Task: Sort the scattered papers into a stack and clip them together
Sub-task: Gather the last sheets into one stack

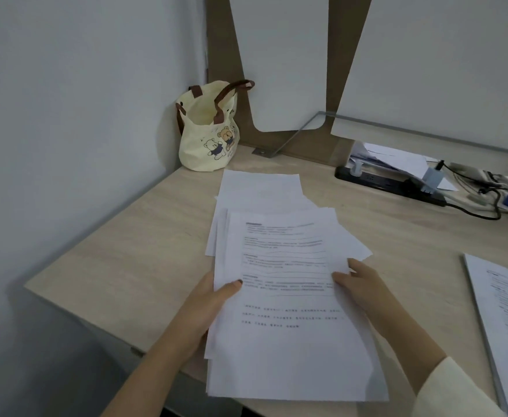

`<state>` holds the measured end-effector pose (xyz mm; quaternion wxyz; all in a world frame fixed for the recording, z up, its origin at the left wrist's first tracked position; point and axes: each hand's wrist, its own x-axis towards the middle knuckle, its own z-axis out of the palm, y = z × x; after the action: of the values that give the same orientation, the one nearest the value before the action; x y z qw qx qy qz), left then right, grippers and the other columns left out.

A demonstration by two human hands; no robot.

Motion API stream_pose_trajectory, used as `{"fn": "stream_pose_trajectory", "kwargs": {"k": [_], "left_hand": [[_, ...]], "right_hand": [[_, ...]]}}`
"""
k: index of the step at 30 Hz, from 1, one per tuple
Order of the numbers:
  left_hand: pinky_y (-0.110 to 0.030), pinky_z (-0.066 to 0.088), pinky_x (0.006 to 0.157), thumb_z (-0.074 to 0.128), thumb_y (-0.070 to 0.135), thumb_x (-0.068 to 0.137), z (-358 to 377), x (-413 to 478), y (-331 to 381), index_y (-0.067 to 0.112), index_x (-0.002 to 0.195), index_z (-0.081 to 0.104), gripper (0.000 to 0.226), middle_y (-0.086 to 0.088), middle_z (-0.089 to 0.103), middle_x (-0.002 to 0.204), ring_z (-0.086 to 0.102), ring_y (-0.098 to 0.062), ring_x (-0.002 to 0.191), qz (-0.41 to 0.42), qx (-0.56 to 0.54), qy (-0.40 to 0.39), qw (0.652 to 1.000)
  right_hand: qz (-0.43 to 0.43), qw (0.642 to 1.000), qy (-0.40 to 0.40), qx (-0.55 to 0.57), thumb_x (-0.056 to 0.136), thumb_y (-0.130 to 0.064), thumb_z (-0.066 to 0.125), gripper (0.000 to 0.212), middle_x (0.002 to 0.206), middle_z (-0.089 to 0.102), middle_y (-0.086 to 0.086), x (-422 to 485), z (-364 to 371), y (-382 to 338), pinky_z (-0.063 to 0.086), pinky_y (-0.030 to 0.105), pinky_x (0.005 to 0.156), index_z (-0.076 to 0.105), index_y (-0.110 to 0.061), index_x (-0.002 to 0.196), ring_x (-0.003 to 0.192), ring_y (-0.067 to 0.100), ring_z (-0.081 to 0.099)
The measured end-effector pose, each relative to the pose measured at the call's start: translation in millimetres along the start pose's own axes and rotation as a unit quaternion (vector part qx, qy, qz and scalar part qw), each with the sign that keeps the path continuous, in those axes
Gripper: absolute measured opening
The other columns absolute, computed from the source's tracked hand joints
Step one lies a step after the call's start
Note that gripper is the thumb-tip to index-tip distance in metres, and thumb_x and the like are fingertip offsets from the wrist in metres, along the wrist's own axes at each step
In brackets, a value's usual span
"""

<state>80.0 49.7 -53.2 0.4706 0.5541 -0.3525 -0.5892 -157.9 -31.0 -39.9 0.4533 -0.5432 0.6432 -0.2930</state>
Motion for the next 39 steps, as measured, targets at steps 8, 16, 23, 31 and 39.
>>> {"fn": "stream_pose_trajectory", "kwargs": {"k": [8, 16, 23, 31, 39], "left_hand": [[-0.04, 0.045, 0.096, 0.048, 0.004, 0.093, -28.0, 3.4, 7.5, 0.015, 0.12, 0.05, 0.03, -0.001, 0.059, 0.113, 0.056, -0.021, 0.105, 0.075, 0.084, 0.157, 0.981], [-0.019, 0.037, 0.059, 0.048, 0.012, 0.094, -53.9, 4.0, 0.9, 0.023, 0.111, 0.037, 0.023, 0.017, 0.049, 0.09, 0.049, 0.001, 0.078, 0.088, 0.127, 0.238, 0.959], [-0.017, 0.038, 0.062, 0.048, 0.013, 0.094, -54.9, 6.3, -3.6, 0.024, 0.115, 0.037, 0.027, 0.021, 0.048, 0.094, 0.049, 0.003, 0.083, 0.09, 0.14, 0.233, 0.958], [-0.029, 0.039, 0.083, 0.045, 0.009, 0.094, -49.5, 2.2, -3.4, 0.018, 0.131, 0.037, 0.039, 0.003, 0.051, 0.113, 0.051, -0.015, 0.101, 0.075, 0.129, 0.223, 0.963], [-0.032, 0.038, 0.104, 0.042, -0.001, 0.092, -21.4, -6.7, -8.4, 0.032, 0.137, 0.029, 0.057, 0.012, 0.048, 0.126, 0.048, -0.008, 0.117, 0.14, 0.098, 0.168, 0.971]], "right_hand": [[-0.057, 0.993, 0.083, -0.063, 0.09, -0.016, 0.054, 0.034, 0.112, 0.057, 0.007, 33.3, 20.5, -25.1, 0.039, 0.03, 0.076, 0.054, -0.008, 0.124, 0.091, 0.021, 0.053], [0.01, 0.958, 0.073, -0.277, 0.084, -0.042, 0.06, 0.068, 0.136, 0.037, 0.019, 65.3, 56.3, -38.9, 0.032, 0.04, 0.101, 0.037, -0.002, 0.134, 0.129, 0.035, 0.032], [0.069, 0.961, 0.072, -0.259, 0.082, -0.034, 0.064, 0.057, 0.122, 0.055, 0.018, 75.6, 59.7, -38.4, 0.036, 0.042, 0.098, 0.042, 0.001, 0.122, 0.118, 0.036, 0.048], [-0.016, 0.99, 0.141, -0.012, 0.088, -0.005, 0.045, 0.009, 0.071, 0.056, 0.011, 52.5, 20.9, -27.4, 0.047, 0.032, 0.057, 0.053, -0.002, 0.088, 0.063, 0.029, 0.057], [-0.188, 0.93, 0.312, -0.046, 0.096, -0.019, 0.037, 0.027, 0.071, 0.061, 0.016, -15.8, -46.9, -65.0, 0.046, 0.03, 0.057, 0.054, -0.018, 0.117, 0.045, 0.018, 0.057]]}}
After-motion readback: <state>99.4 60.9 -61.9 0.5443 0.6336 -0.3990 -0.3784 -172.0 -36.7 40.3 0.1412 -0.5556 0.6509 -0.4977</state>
